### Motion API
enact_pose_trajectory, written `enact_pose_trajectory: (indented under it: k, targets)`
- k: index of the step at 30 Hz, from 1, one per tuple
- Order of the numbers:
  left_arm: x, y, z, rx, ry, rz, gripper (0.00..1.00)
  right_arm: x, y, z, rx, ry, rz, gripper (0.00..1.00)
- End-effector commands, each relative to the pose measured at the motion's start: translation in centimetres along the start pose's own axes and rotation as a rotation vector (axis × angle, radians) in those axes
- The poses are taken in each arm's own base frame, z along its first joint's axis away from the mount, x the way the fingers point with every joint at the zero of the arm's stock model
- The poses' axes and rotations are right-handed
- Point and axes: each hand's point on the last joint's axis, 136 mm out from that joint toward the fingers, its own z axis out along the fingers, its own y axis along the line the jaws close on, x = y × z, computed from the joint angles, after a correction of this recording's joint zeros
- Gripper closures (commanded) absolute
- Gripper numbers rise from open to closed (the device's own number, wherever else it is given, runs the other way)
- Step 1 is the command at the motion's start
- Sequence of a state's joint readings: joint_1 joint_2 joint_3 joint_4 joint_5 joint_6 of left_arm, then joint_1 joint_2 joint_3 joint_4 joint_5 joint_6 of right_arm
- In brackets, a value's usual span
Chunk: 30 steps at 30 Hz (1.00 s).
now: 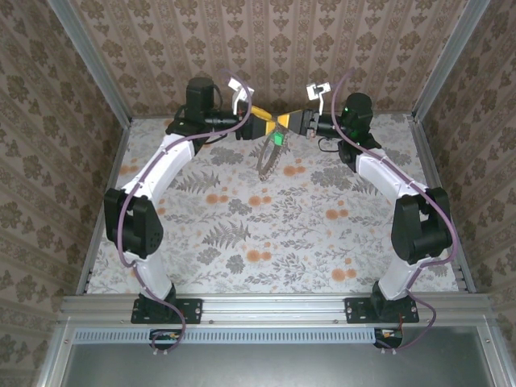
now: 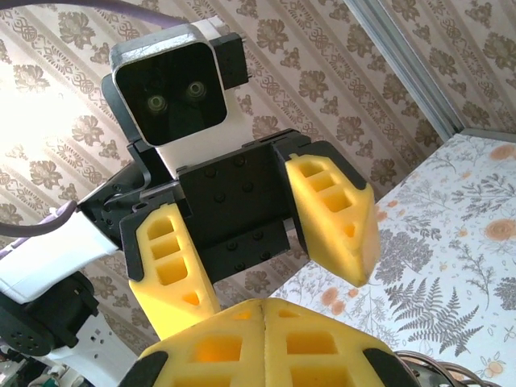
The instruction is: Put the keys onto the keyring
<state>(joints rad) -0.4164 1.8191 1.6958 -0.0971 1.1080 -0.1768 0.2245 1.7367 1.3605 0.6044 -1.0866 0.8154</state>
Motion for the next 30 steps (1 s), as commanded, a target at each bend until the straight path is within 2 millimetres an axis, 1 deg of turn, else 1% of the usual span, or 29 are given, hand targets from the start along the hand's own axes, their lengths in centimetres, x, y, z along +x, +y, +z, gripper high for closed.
enact_pose_trajectory:
  k: [1,4,6,10,12,18,19,24,26,27,29,30]
  targets:
    - [-0.9,-1.3,0.5,0.058,-0.008,0.046,0.44,-0.5,1.2,0.4,-0.049,0.000,-0.059,1.00]
    - [-0.7,-1.6,0.5,0.068,-0.002,0.047,0.45,-0.6,1.2,0.4,-0.047,-0.003,-0.059,1.00]
    - [-0.6,-1.7,0.5,0.071,-0.001,0.047,0.48,-0.5,1.1,0.4,-0.045,-0.002,-0.057,1.00]
    - [-0.5,-1.9,0.6,0.079,0.000,0.049,0.63,-0.5,1.1,0.4,-0.046,-0.001,-0.056,1.00]
    - [-0.5,-2.1,0.6,0.087,0.000,0.052,0.74,-0.5,1.1,0.4,-0.044,-0.004,-0.059,1.00]
    - [-0.4,-2.2,0.7,0.091,0.000,0.058,0.98,-0.4,0.9,0.4,-0.040,-0.005,-0.054,1.00]
    - [-0.3,-2.2,0.8,0.093,0.000,0.056,1.00,-0.4,0.9,0.4,-0.040,-0.006,-0.053,1.00]
    - [-0.3,-2.4,0.7,0.088,-0.012,0.066,1.00,-0.7,0.6,0.3,-0.025,-0.022,-0.040,0.99]
    - [-0.4,-2.3,0.7,0.079,-0.024,0.063,1.00,-1.4,0.3,-0.2,-0.002,-0.056,-0.033,0.79]
    - [-0.6,-2.2,0.7,0.069,-0.034,0.064,1.00,-1.8,0.2,-0.6,0.010,-0.079,-0.031,0.73]
    - [-0.8,-2.1,0.4,0.045,-0.049,0.063,1.00,-2.6,0.0,-1.6,0.035,-0.127,-0.027,0.63]
    - [-0.9,-2.1,0.3,0.030,-0.057,0.063,1.00,-2.9,0.0,-2.2,0.047,-0.153,-0.025,0.61]
